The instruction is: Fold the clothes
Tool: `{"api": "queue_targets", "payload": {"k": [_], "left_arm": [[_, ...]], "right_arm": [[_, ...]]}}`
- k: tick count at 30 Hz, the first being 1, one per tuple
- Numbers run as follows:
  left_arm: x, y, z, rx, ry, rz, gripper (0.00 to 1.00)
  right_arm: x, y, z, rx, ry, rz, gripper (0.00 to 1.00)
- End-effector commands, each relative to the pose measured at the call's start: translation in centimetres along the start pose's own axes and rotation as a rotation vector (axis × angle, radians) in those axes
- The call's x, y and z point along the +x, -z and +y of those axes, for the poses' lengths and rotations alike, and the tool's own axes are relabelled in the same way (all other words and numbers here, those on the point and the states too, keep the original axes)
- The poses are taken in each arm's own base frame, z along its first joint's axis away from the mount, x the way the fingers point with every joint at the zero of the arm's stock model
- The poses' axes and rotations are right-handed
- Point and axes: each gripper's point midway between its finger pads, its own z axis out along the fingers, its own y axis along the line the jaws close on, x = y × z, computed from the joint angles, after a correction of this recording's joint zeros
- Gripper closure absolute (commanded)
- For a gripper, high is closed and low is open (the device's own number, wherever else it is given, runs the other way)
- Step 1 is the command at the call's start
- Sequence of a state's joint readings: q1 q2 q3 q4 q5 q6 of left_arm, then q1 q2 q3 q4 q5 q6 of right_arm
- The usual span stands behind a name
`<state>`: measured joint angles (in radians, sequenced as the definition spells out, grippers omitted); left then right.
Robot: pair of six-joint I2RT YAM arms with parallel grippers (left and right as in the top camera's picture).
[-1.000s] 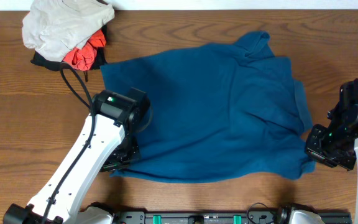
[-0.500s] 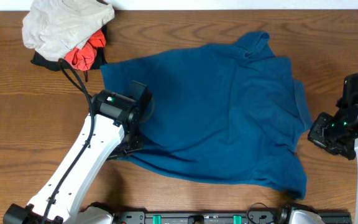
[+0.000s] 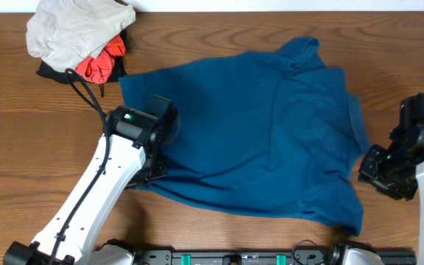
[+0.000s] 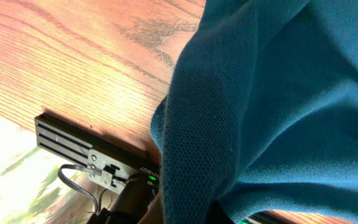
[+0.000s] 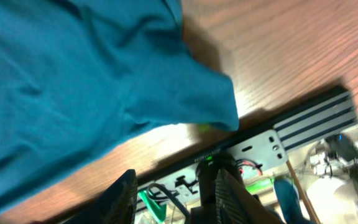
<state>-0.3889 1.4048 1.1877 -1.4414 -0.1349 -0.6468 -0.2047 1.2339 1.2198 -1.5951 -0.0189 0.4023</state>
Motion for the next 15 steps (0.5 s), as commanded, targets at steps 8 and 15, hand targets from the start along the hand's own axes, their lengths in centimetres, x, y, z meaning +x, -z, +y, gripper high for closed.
{"api": "queue_targets", "payload": {"k": [8, 15], "left_arm": [[-0.1, -0.1, 0.6, -0.026, -0.008, -0.004, 0.94], [-0.1, -0.1, 0.6, -0.026, -0.008, -0.004, 0.94]], "right_arm": [[2.4, -5.7, 0.9, -0.062, -0.076, 0.146, 0.62], [2.0, -9.2, 1.1, -0.072, -0.137, 0.126, 0.58]]}}
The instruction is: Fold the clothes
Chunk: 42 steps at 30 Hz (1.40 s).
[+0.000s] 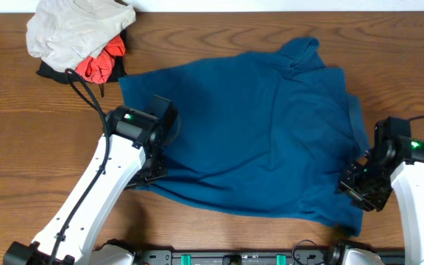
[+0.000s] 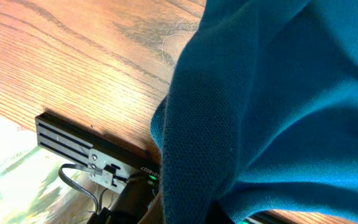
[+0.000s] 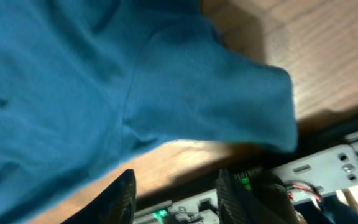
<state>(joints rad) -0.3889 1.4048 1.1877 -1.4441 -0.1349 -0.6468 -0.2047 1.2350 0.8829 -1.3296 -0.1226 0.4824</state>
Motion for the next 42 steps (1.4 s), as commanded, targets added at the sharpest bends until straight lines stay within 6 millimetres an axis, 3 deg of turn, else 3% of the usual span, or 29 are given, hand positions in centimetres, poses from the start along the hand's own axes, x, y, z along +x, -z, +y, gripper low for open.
{"api": "queue_targets", "payload": {"k": [1, 5, 11, 14, 18, 19, 27, 29, 34, 37, 42], "left_arm": [[-0.1, -0.1, 0.5, -0.025, -0.007, -0.006, 0.94], [-0.1, -0.1, 0.5, -0.024, -0.007, -0.006, 0.94], [-0.1, -0.1, 0.5, -0.024, -0.007, -0.006, 0.94], [-0.1, -0.1, 0.5, -0.024, -0.007, -0.006, 0.94], [-0.1, -0.1, 0.5, -0.024, -0.007, -0.006, 0.94], [-0.1, -0.1, 0.5, -0.024, -0.007, -0.006, 0.94], [-0.1, -0.1, 0.5, -0.024, -0.007, -0.007, 0.93], [-0.1, -0.1, 0.5, -0.024, -0.007, -0.007, 0.93], [-0.2, -0.1, 0.5, -0.022, -0.006, -0.009, 0.92], [-0.2, -0.1, 0.5, -0.022, -0.006, -0.009, 0.92], [-0.2, -0.1, 0.5, -0.022, -0.006, -0.009, 0.92]], "right_arm": [[0.3, -1.4, -0.1, -0.013, -0.053, 0.011, 0.55], [-0.1, -2.8, -0.1, -0.022, -0.05, -0.005, 0.48], [-0.4, -3.6, -0.5, -0.004, -0.055, -0.021, 0.49], [-0.7, -3.7, -1.2, 0.035, -0.096, -0.041, 0.61], [-1.0, -3.9, -1.7, 0.061, -0.118, -0.062, 0.92], [-1.0, -3.9, -1.8, 0.066, -0.122, -0.065, 0.96], [-3.0, -3.5, -3.9, 0.18, -0.207, -0.183, 0.99], [-3.7, -3.4, -3.8, 0.175, -0.202, -0.216, 0.93], [-4.8, -3.2, -3.2, 0.164, -0.084, -0.246, 0.5], [-4.8, -3.2, -3.3, 0.176, -0.043, -0.245, 0.44], [-5.2, -3.2, -2.7, 0.146, -0.001, -0.253, 0.42]]}}
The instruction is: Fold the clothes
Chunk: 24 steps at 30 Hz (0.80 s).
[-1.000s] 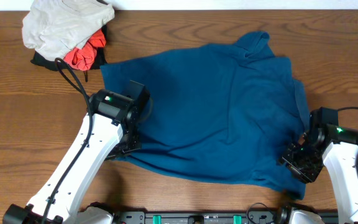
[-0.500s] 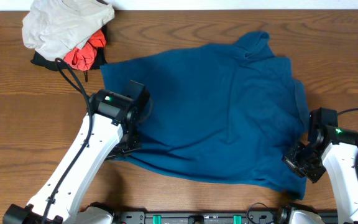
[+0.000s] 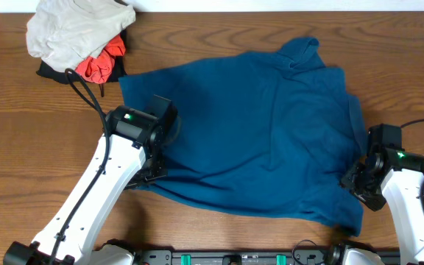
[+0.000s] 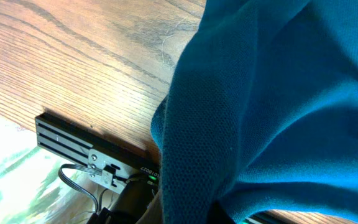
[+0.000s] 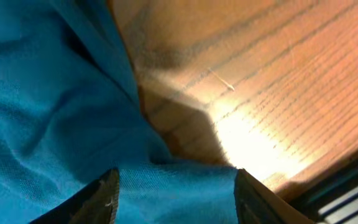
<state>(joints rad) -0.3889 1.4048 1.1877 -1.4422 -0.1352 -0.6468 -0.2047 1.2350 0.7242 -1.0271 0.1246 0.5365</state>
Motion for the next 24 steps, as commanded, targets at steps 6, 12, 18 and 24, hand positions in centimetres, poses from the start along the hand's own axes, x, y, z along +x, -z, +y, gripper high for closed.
{"api": "queue_targets", "payload": {"k": [6, 12, 18, 24], "left_arm": [[-0.1, -0.1, 0.5, -0.023, -0.007, -0.007, 0.92], [-0.1, -0.1, 0.5, -0.023, -0.007, -0.007, 0.92], [-0.1, -0.1, 0.5, -0.023, -0.007, -0.007, 0.92], [-0.1, -0.1, 0.5, -0.023, -0.007, -0.007, 0.92]], "right_arm": [[-0.1, 0.0, 2.4, -0.137, 0.17, -0.003, 0.42], [1.5, -1.4, 1.7, -0.113, 0.173, 0.043, 0.43], [2.5, -2.7, 1.3, -0.105, 0.174, 0.062, 0.44], [2.6, -2.5, 1.5, -0.118, 0.168, 0.073, 0.74]]}}
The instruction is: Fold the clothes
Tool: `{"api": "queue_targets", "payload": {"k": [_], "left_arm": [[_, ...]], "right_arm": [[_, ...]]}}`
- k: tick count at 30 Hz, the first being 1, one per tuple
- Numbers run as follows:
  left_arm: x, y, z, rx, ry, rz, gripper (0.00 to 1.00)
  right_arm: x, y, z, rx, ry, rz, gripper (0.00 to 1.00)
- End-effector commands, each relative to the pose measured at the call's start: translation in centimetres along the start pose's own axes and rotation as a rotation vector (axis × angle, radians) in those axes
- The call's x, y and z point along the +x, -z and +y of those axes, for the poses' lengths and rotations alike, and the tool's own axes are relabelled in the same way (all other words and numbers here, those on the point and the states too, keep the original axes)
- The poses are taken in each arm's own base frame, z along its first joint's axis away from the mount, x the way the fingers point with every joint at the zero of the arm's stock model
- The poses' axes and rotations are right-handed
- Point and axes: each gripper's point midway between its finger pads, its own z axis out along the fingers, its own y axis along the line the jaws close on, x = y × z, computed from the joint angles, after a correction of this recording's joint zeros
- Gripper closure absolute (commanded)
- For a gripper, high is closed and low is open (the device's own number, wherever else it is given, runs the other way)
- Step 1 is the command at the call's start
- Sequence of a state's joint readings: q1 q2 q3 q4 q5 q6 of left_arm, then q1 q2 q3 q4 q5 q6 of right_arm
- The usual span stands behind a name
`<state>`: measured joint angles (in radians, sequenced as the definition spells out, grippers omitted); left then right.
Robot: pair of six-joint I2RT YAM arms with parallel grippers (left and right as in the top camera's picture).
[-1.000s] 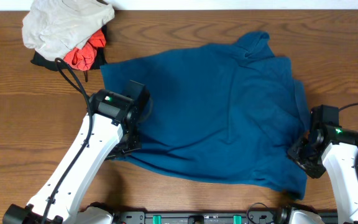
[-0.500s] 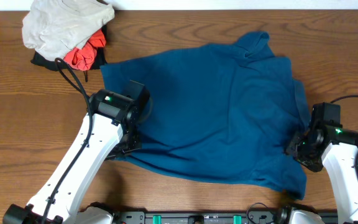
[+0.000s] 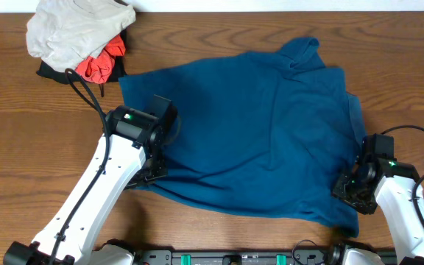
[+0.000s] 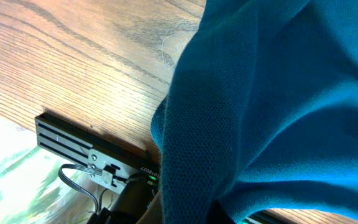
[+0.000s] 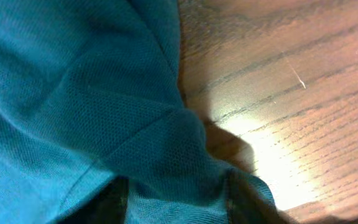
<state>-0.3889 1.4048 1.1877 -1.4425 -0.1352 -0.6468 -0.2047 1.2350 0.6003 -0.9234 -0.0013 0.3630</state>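
Note:
A blue polo shirt [image 3: 271, 132] lies spread flat on the wooden table, collar at the far right. My left gripper [image 3: 152, 168] sits at the shirt's near left hem. In the left wrist view it [image 4: 185, 214] is shut on a bunched fold of the blue cloth [image 4: 278, 93], which hides the fingers. My right gripper [image 3: 350, 190] is down on the shirt's near right corner. Its dark fingers [image 5: 114, 202] stand wide apart, open, with blue cloth [image 5: 73, 81] lying between them; the gripper's middle [image 5: 176, 199] is over the fabric.
A pile of other clothes [image 3: 79, 33], beige over red and black, sits at the far left corner. A black mounting rail [image 3: 234, 258] runs along the table's near edge, and shows in the left wrist view [image 4: 73, 140]. Bare wood [image 5: 291, 93] lies right of the shirt.
My right gripper has come down and a little left onto the shirt's near right corner; cloth now fills the space between its open fingers. The left gripper and the shirt have not moved.
My left gripper held the near left hem throughout. My right gripper was first off the shirt to the right, then at the shirt's right edge, then closer to its near corner, and now it rests on that corner, still open.

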Motion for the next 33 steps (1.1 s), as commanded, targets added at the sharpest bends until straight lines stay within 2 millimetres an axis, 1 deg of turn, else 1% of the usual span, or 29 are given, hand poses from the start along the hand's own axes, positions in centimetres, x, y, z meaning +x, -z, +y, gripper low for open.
{"api": "queue_targets", "payload": {"k": [1, 5, 6, 7, 8, 10, 12, 14, 15, 17, 22, 24, 30, 33], "left_arm": [[-0.1, -0.1, 0.5, -0.023, -0.007, -0.007, 0.92], [-0.1, -0.1, 0.5, -0.023, -0.007, -0.007, 0.92], [-0.1, -0.1, 0.5, -0.023, -0.007, -0.007, 0.92], [-0.1, -0.1, 0.5, -0.023, -0.007, -0.007, 0.93], [-0.1, -0.1, 0.5, -0.023, -0.007, -0.007, 0.92], [-0.1, -0.1, 0.5, -0.023, -0.007, -0.007, 0.92], [-0.1, -0.1, 0.5, -0.023, -0.007, -0.007, 0.92], [-0.1, -0.1, 0.5, -0.023, -0.007, -0.006, 0.92], [-0.1, -0.1, 0.5, -0.024, -0.008, -0.005, 0.92], [-0.1, -0.1, 0.6, -0.025, -0.008, -0.004, 0.92], [-0.1, -0.1, 0.5, -0.025, -0.008, -0.005, 0.92], [-0.1, -0.1, 0.5, -0.025, -0.008, -0.005, 0.92], [-0.1, -0.1, 0.5, -0.025, -0.008, -0.005, 0.92], [-0.1, -0.1, 0.5, -0.024, -0.008, -0.005, 0.92]], "right_arm": [[-0.1, 0.4, 0.2, -0.016, -0.012, -0.001, 0.78], [-0.2, 1.6, 0.3, -0.011, -0.062, 0.011, 0.87], [-0.3, 2.0, 0.3, -0.01, -0.078, 0.013, 0.87], [-0.3, 2.2, 0.3, -0.01, -0.085, 0.015, 0.83], [-0.4, 2.5, 0.3, -0.008, -0.096, 0.017, 0.76], [-0.4, 2.7, 0.1, 0.004, -0.112, 0.016, 0.42], [-0.4, 2.7, -0.9, 0.059, -0.173, 0.008, 0.29], [-0.3, 2.8, -2.0, 0.123, -0.244, -0.004, 0.25], [-0.3, 2.9, -2.2, 0.131, -0.253, -0.008, 0.24], [-0.3, 2.9, -2.1, 0.13, -0.253, -0.007, 0.2], [0.2, 2.5, -2.0, 0.123, -0.251, 0.01, 0.04], [0.5, 2.1, -2.1, 0.121, -0.25, 0.021, 0.01], [1.6, 0.5, -1.6, 0.083, -0.2, 0.053, 0.01], [2.1, 0.0, -0.6, 0.02, -0.178, 0.079, 0.01]]}}
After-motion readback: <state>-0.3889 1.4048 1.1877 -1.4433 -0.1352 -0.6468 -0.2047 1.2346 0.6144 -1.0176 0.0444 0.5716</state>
